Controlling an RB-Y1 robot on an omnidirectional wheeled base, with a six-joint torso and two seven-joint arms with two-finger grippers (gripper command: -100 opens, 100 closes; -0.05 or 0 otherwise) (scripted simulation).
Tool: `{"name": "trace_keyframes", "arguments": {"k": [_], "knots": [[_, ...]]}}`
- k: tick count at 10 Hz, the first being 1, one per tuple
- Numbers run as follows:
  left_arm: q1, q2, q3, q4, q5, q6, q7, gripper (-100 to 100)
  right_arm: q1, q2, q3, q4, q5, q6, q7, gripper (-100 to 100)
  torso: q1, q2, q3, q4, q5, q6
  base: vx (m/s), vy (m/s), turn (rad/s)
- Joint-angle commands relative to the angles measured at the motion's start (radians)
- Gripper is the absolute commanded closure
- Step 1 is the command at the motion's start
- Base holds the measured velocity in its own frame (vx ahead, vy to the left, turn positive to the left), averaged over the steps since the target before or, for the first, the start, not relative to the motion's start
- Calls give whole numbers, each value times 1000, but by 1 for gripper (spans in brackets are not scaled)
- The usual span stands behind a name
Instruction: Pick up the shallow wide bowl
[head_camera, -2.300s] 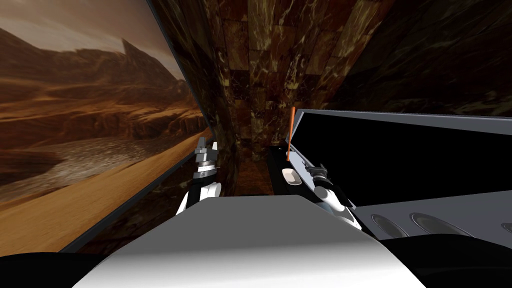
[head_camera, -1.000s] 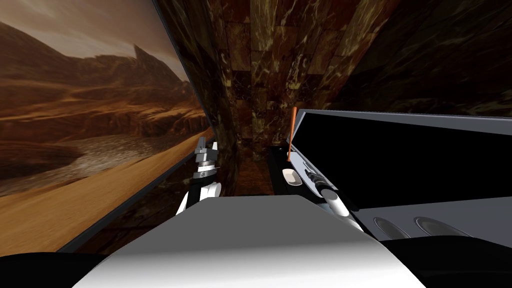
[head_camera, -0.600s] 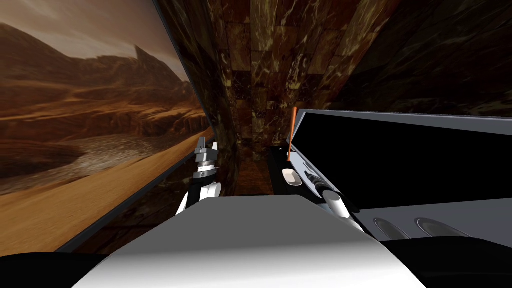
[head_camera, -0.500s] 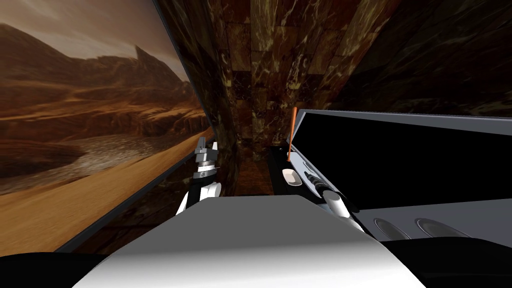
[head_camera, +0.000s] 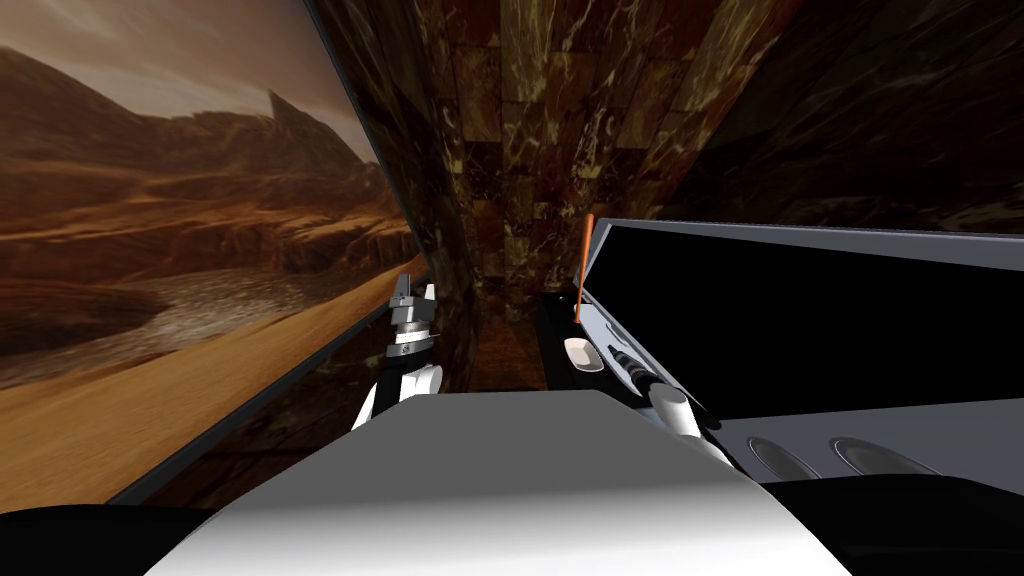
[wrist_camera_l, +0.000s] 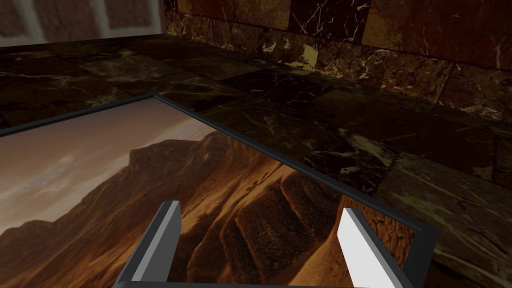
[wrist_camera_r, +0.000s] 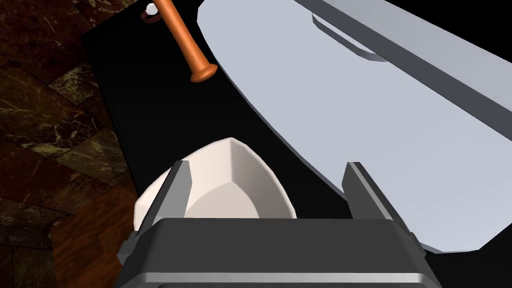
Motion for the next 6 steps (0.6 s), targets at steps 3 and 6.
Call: {"name": "trace_keyframes", "arguments": {"k": [3,6], "knots": [[0,0,0,0,0,0,0,0,-11,-11,9,60,-64,48,-39,-100,-1,0,0,0,0,0,6,-16,-1],[0,0,0,0,0,0,0,0,-21,-24,22,110,-138,86,-63,-100,1,0,0,0,0,0,1,-4,-3]]}}
